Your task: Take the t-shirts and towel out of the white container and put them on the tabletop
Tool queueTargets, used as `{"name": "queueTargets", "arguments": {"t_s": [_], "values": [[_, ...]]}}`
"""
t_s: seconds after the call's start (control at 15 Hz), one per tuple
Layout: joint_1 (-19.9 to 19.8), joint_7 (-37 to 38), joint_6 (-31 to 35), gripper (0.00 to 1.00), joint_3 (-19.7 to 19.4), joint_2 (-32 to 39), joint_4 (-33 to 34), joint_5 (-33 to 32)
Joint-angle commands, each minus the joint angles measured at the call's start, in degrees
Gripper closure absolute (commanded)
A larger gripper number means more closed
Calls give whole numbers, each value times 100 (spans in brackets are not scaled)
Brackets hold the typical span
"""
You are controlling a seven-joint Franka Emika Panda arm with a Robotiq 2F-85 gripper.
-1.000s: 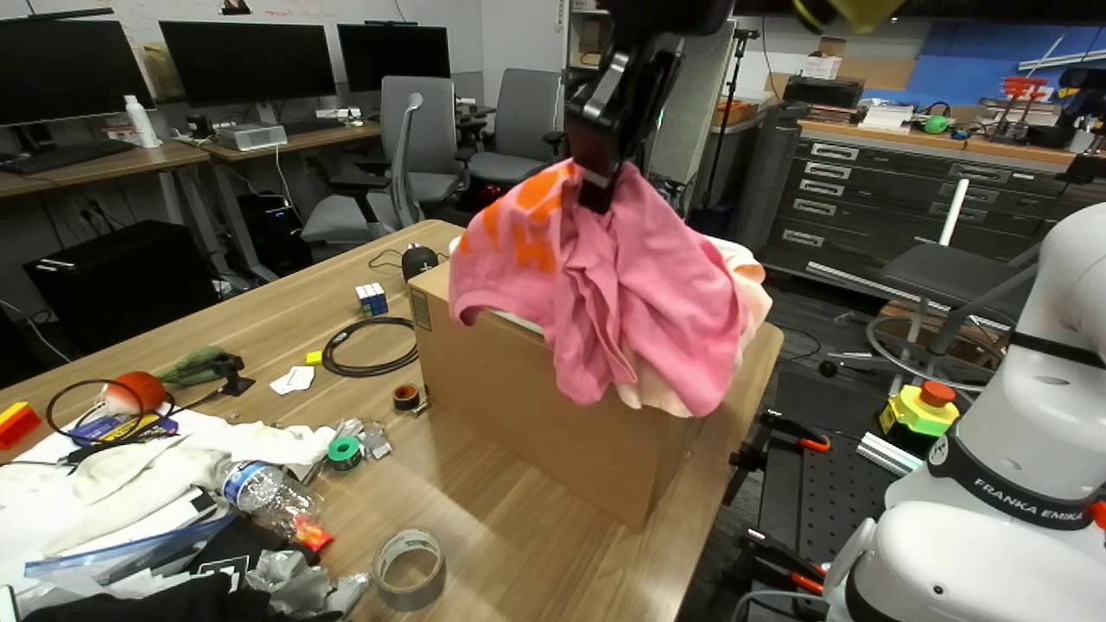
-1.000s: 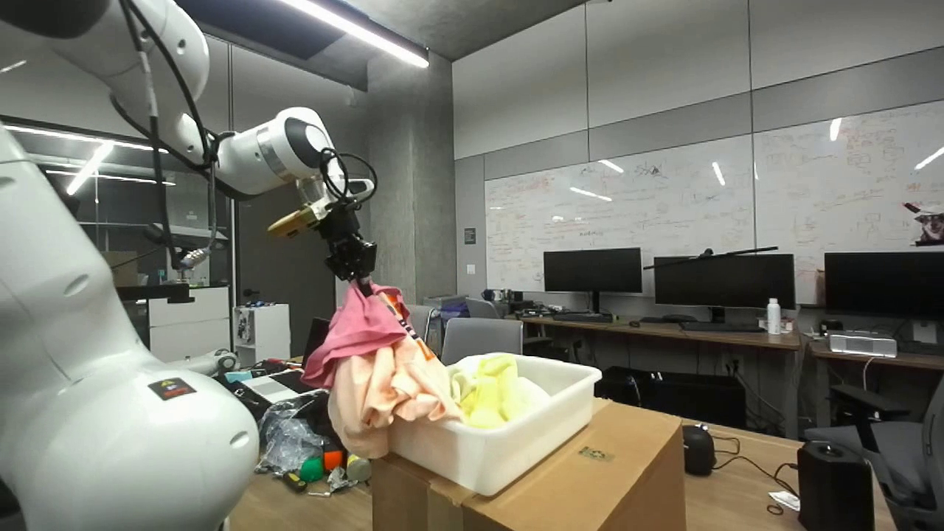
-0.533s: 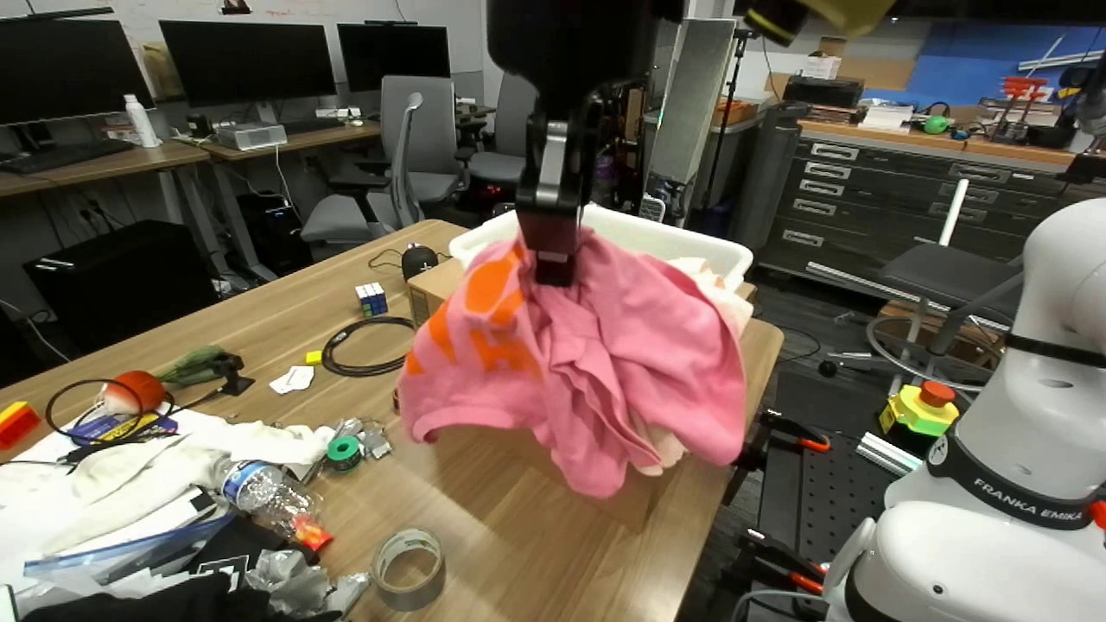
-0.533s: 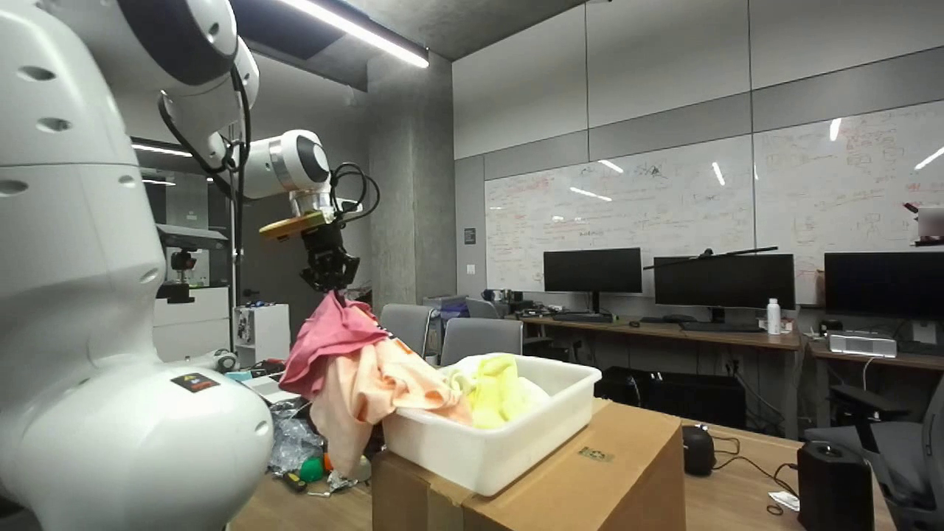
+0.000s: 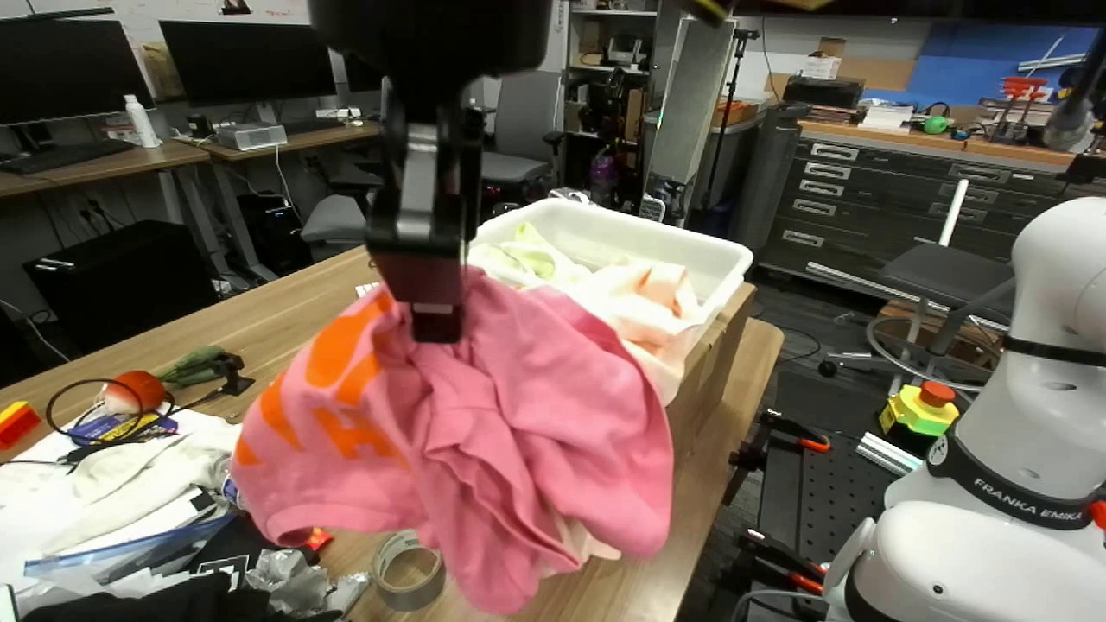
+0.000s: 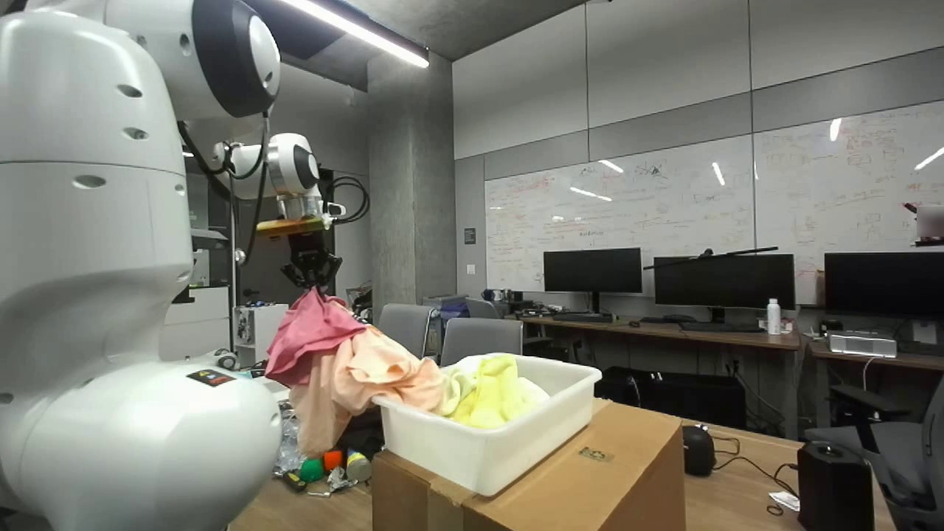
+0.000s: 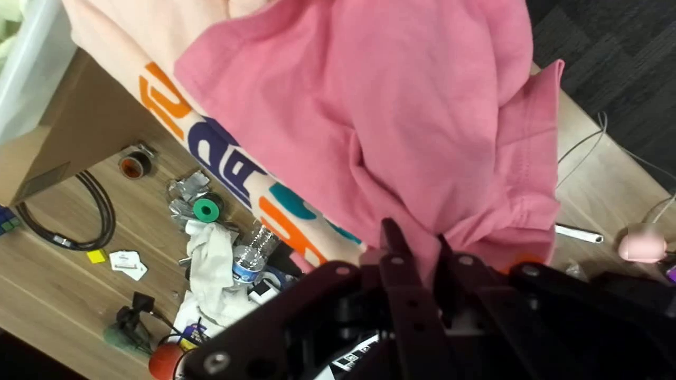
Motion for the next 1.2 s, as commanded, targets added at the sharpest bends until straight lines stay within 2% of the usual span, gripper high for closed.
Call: {"name": "queueTargets", "arguments": {"t_s": [0.0,0.13,0.4,0.53,0.8,0.87,0.93,1.07,1.13], "values": [[134,-143,183,97,-241,394,469,178],[134,36,420,97,-315,511,552,312],[137,153,700,97,-447,803,858,1306],[135,217,825,97,-497,904,928,1605],[152,510,1216,97,-582,980,921,1791],[164,520,1243,85,-598,976,908,1677],[182,570,1266,64,-610,986,894,1577],[205,594,1226,59,-640,964,846,1361],[219,638,1193,53,-657,947,824,1227]]}}
